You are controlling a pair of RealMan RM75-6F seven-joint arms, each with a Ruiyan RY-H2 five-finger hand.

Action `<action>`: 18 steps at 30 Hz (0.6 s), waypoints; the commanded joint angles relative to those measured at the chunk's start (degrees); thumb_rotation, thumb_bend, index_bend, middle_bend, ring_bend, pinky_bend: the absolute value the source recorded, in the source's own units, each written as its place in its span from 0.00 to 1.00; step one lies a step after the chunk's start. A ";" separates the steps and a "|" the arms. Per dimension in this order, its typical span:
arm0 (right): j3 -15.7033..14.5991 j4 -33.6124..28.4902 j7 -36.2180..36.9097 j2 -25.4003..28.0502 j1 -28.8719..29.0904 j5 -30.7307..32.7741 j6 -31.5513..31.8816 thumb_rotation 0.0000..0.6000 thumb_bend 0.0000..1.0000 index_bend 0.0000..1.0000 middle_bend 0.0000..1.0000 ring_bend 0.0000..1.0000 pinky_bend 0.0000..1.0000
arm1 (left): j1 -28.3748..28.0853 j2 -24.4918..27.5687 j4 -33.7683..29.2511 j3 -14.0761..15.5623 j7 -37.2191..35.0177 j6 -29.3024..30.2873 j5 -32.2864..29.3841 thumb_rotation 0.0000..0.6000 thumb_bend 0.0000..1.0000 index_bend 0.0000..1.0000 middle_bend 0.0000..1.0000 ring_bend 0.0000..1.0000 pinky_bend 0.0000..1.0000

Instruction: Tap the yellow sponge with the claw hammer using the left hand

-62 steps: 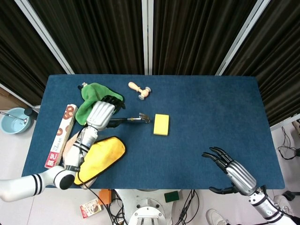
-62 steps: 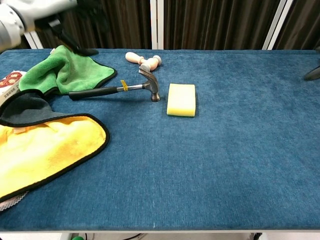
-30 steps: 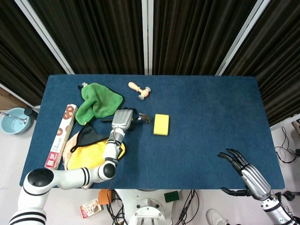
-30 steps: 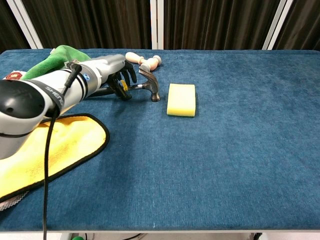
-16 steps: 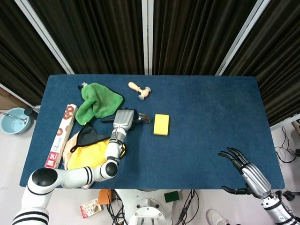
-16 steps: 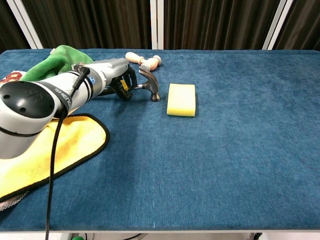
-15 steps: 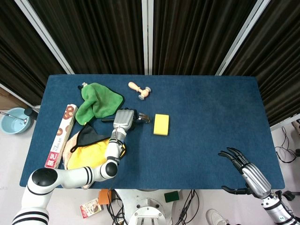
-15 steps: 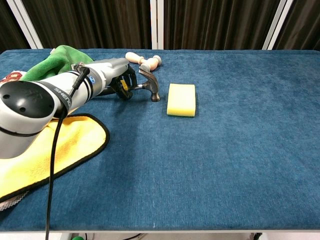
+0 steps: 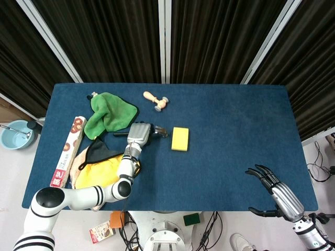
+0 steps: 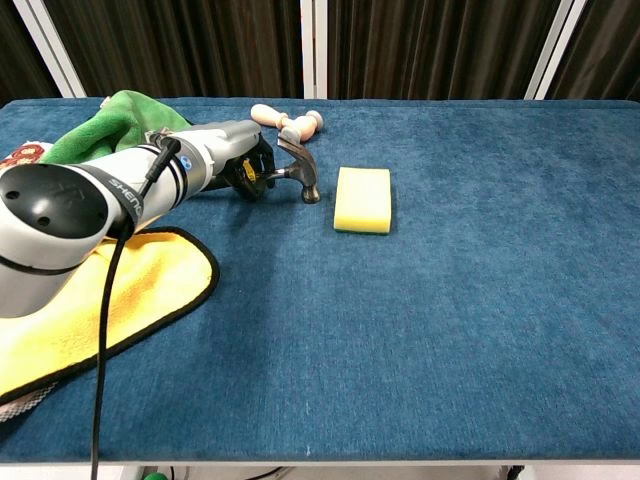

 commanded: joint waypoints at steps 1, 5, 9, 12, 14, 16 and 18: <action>0.04 0.22 0.21 -0.08 -0.05 0.01 0.15 1.00 0.13 0.07 0.15 0.00 0.00 | -0.16 -0.01 0.09 0.19 0.61 0.31 -0.14 1.00 0.54 0.46 0.42 0.28 0.31; 0.16 0.44 0.58 -0.12 -0.05 0.22 0.19 1.00 0.13 0.07 0.15 0.00 0.00 | -0.19 -0.22 0.34 0.01 0.35 0.47 -0.09 1.00 0.58 0.49 0.45 0.31 0.32; 0.22 0.38 0.62 -0.03 -0.03 0.30 0.13 1.00 0.13 0.07 0.15 0.00 0.00 | -0.21 -0.33 0.93 0.26 0.47 0.44 0.19 1.00 0.62 0.52 0.48 0.35 0.34; 0.26 0.27 0.62 0.00 -0.02 0.40 0.03 1.00 0.13 0.07 0.15 0.00 0.00 | 0.07 -0.56 1.47 0.21 -0.67 0.56 1.18 1.00 0.65 0.55 0.51 0.37 0.36; 0.27 0.20 0.52 0.01 0.01 0.45 -0.12 1.00 0.13 0.07 0.15 0.00 0.00 | 0.31 -0.64 1.85 0.35 -1.29 0.52 1.88 1.00 0.67 0.57 0.53 0.40 0.38; 0.26 0.04 0.46 0.07 0.07 0.44 -0.26 1.00 0.13 0.07 0.15 0.00 0.00 | 0.43 -0.59 2.00 0.41 -1.53 0.30 2.14 1.00 0.67 0.57 0.54 0.41 0.39; 0.28 -0.19 0.21 0.14 0.11 0.34 -0.32 1.00 0.13 0.07 0.15 0.00 0.00 | 0.57 -0.56 2.20 0.47 -1.80 0.11 2.44 1.00 0.68 0.58 0.55 0.42 0.41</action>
